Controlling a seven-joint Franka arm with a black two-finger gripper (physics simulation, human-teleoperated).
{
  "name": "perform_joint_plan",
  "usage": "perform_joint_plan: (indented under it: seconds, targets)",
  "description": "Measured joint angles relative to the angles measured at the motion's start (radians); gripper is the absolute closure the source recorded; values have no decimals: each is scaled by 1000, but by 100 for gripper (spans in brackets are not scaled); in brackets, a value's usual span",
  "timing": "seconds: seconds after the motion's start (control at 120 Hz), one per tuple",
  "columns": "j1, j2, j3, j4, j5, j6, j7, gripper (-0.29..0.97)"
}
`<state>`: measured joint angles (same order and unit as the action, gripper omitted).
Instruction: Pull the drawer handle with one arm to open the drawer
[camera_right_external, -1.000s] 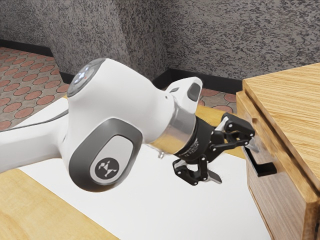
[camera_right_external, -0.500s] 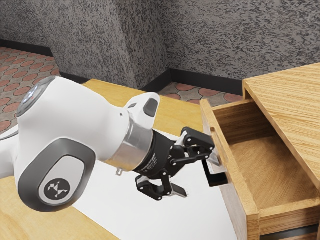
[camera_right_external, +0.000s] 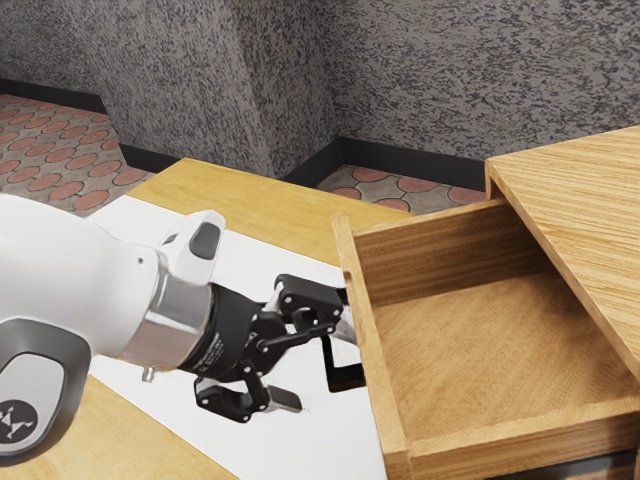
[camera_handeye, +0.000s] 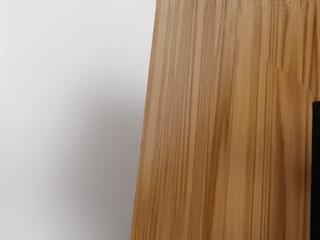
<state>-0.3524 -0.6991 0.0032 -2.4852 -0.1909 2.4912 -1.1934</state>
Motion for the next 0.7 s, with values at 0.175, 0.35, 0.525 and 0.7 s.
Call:
perform_joint_plan:
  seconds: [0.175, 0.35, 0.525, 0.7]
  targets:
    - [20, -73, 0, -45, -3, -9, -3, 0]
    - [42, -154, 1, -98, -5, -25, -5, 0]
    - [86, -244, -4, -97, -2, -87, -8, 0]
    - [116, 75, -46, 464, 62, -410, -10, 0]
